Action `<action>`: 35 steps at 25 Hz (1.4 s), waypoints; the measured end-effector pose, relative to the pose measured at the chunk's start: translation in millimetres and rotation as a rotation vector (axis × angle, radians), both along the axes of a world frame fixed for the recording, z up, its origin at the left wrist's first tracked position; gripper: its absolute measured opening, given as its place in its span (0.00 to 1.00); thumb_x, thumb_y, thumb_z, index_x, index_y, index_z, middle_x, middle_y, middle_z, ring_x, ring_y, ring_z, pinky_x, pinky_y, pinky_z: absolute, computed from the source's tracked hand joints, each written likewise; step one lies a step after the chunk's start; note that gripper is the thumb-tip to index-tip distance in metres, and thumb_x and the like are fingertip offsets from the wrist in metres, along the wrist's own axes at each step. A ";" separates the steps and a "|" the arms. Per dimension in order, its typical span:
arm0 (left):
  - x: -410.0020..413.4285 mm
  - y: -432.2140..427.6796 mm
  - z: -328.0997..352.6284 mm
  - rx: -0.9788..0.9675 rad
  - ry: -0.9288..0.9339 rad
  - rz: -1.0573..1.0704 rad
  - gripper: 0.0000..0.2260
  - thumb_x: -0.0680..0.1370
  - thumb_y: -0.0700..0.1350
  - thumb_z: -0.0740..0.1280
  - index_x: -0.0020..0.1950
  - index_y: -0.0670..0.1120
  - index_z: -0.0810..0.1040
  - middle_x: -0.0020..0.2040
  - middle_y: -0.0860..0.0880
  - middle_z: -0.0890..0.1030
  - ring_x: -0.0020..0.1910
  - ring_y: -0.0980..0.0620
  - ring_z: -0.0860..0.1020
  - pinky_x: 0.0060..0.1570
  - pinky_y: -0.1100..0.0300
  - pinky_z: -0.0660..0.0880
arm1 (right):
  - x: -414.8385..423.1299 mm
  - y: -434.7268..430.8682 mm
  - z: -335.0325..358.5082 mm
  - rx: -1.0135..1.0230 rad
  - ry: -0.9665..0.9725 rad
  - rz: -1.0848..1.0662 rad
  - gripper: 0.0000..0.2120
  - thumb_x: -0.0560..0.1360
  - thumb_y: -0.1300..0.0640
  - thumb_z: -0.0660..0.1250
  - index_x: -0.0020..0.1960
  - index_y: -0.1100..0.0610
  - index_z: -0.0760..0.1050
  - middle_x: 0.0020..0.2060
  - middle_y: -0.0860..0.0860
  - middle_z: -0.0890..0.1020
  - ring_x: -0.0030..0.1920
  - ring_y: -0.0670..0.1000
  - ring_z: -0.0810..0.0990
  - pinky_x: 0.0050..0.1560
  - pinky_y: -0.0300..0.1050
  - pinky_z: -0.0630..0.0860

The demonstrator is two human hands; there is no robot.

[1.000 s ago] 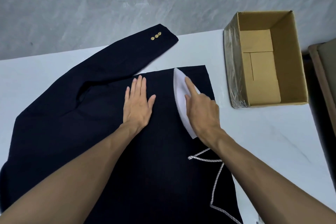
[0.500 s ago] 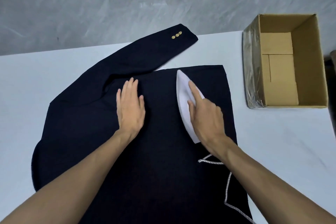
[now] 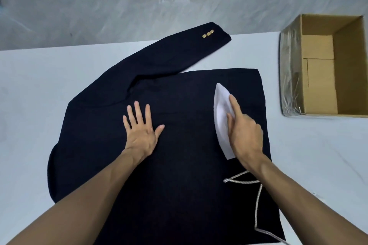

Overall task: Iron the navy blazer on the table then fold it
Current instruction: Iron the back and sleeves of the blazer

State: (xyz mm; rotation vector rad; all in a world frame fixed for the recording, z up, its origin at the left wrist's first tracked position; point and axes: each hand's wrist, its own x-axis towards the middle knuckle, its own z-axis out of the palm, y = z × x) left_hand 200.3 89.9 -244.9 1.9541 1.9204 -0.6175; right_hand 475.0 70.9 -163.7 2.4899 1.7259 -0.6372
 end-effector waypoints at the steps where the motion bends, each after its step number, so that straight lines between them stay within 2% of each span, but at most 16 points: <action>1: 0.0 1.0 0.7 -0.011 -0.010 0.002 0.36 0.78 0.65 0.36 0.74 0.43 0.26 0.75 0.35 0.28 0.77 0.33 0.34 0.76 0.37 0.43 | 13.9 -1.2 0.3 0.002 -0.019 -0.051 0.25 0.84 0.50 0.51 0.78 0.42 0.49 0.30 0.48 0.69 0.29 0.52 0.67 0.35 0.47 0.64; 4: 0.4 3.2 3.7 -0.031 -0.068 0.049 0.36 0.80 0.65 0.40 0.74 0.44 0.26 0.77 0.36 0.30 0.77 0.33 0.34 0.76 0.38 0.42 | 36.1 -4.6 3.5 -0.030 -0.098 -0.112 0.25 0.84 0.51 0.51 0.79 0.45 0.50 0.33 0.53 0.73 0.31 0.55 0.66 0.35 0.47 0.63; 7: -2.6 4.5 9.3 -0.060 -0.135 0.066 0.36 0.82 0.65 0.46 0.75 0.46 0.28 0.77 0.38 0.30 0.77 0.36 0.33 0.76 0.41 0.39 | 34.1 -7.0 12.6 0.004 -0.073 -0.142 0.25 0.83 0.52 0.52 0.79 0.48 0.52 0.35 0.56 0.76 0.33 0.57 0.67 0.37 0.48 0.63; 9: -9.9 4.8 18.9 -0.039 -0.313 0.092 0.35 0.83 0.59 0.55 0.80 0.47 0.37 0.80 0.42 0.36 0.79 0.40 0.39 0.77 0.45 0.41 | 15.6 -11.5 24.6 0.032 0.000 -0.127 0.26 0.83 0.52 0.53 0.79 0.49 0.51 0.34 0.54 0.75 0.32 0.57 0.67 0.37 0.48 0.64; 11: -34.2 -2.1 34.7 0.125 -0.474 0.209 0.29 0.83 0.49 0.61 0.81 0.45 0.53 0.81 0.46 0.50 0.80 0.44 0.52 0.78 0.48 0.51 | -23.3 -17.5 40.1 0.032 0.104 -0.064 0.27 0.82 0.51 0.55 0.79 0.50 0.51 0.34 0.52 0.74 0.32 0.57 0.70 0.38 0.48 0.65; 12: -51.2 -8.6 42.2 0.212 -0.471 0.242 0.26 0.82 0.46 0.62 0.79 0.43 0.59 0.80 0.45 0.55 0.78 0.45 0.57 0.78 0.48 0.54 | -47.4 -20.9 46.5 0.022 0.168 -0.029 0.26 0.82 0.52 0.56 0.78 0.51 0.52 0.35 0.53 0.76 0.34 0.58 0.74 0.39 0.48 0.66; 14: -95.1 -27.8 48.9 0.311 -0.362 0.270 0.23 0.82 0.42 0.62 0.76 0.40 0.64 0.78 0.42 0.60 0.77 0.44 0.59 0.77 0.46 0.56 | -101.0 -27.3 52.3 -0.002 0.310 0.048 0.23 0.82 0.52 0.57 0.75 0.50 0.57 0.42 0.52 0.80 0.41 0.58 0.79 0.40 0.47 0.67; 17: -166.1 -55.8 44.0 0.304 -0.233 0.297 0.22 0.83 0.43 0.59 0.77 0.39 0.63 0.78 0.40 0.61 0.77 0.41 0.58 0.76 0.44 0.57 | -183.3 -37.2 44.1 -0.058 0.428 0.186 0.20 0.82 0.51 0.57 0.73 0.49 0.58 0.47 0.51 0.80 0.45 0.56 0.80 0.44 0.51 0.75; 19: -207.0 -69.3 40.7 0.310 -0.278 0.348 0.19 0.83 0.43 0.57 0.75 0.40 0.65 0.74 0.41 0.66 0.73 0.40 0.64 0.72 0.42 0.63 | -237.3 -44.8 33.0 -0.094 0.426 0.300 0.18 0.82 0.51 0.56 0.71 0.50 0.59 0.50 0.51 0.80 0.46 0.56 0.80 0.46 0.53 0.76; 21: -231.6 -79.7 35.7 0.361 -0.424 0.378 0.16 0.84 0.43 0.54 0.71 0.45 0.68 0.66 0.47 0.72 0.64 0.44 0.71 0.64 0.42 0.70 | -279.4 -49.7 24.5 -0.103 0.364 0.399 0.17 0.82 0.52 0.55 0.70 0.52 0.59 0.47 0.52 0.80 0.43 0.56 0.80 0.41 0.49 0.72; 23: -251.2 -92.6 24.1 0.375 -0.545 0.371 0.18 0.85 0.47 0.50 0.74 0.47 0.65 0.68 0.49 0.71 0.67 0.46 0.70 0.68 0.45 0.68 | -319.4 -53.8 19.3 -0.108 0.294 0.474 0.19 0.82 0.52 0.53 0.73 0.52 0.58 0.44 0.53 0.80 0.40 0.56 0.79 0.38 0.47 0.67; 25: -260.9 -105.1 8.9 0.336 -0.562 0.390 0.21 0.86 0.49 0.49 0.80 0.49 0.57 0.78 0.50 0.62 0.78 0.49 0.58 0.76 0.49 0.58 | -349.3 -58.9 17.3 -0.140 0.274 0.505 0.26 0.83 0.53 0.53 0.78 0.49 0.49 0.43 0.54 0.79 0.37 0.55 0.77 0.38 0.46 0.66; 27: -263.7 -109.9 1.2 0.318 -0.619 0.493 0.21 0.87 0.48 0.49 0.81 0.53 0.54 0.81 0.54 0.56 0.80 0.55 0.50 0.78 0.52 0.53 | -369.9 -64.5 16.8 -0.177 0.259 0.508 0.31 0.83 0.56 0.53 0.79 0.43 0.41 0.42 0.54 0.73 0.31 0.51 0.69 0.38 0.46 0.65; 30: -272.6 -109.8 3.0 0.340 -0.697 0.568 0.21 0.87 0.48 0.50 0.80 0.53 0.56 0.80 0.56 0.59 0.79 0.57 0.51 0.77 0.56 0.52 | -379.6 -69.2 12.6 -0.199 0.281 0.443 0.33 0.81 0.59 0.54 0.78 0.39 0.41 0.42 0.52 0.68 0.28 0.50 0.63 0.36 0.47 0.66; 33: -290.3 -115.5 -3.0 0.312 -0.424 0.450 0.23 0.85 0.49 0.49 0.80 0.46 0.56 0.80 0.46 0.59 0.80 0.47 0.52 0.79 0.49 0.49 | -379.3 -69.6 15.7 -0.161 0.303 0.389 0.30 0.82 0.55 0.53 0.77 0.37 0.45 0.41 0.52 0.69 0.32 0.55 0.70 0.37 0.48 0.68; 35: -298.4 -122.0 -6.2 0.250 -0.295 0.345 0.26 0.85 0.54 0.43 0.81 0.45 0.52 0.81 0.45 0.54 0.80 0.45 0.50 0.78 0.48 0.47 | -390.3 -67.5 20.3 -0.139 0.304 0.424 0.29 0.82 0.54 0.53 0.77 0.37 0.46 0.40 0.52 0.69 0.34 0.55 0.71 0.38 0.48 0.68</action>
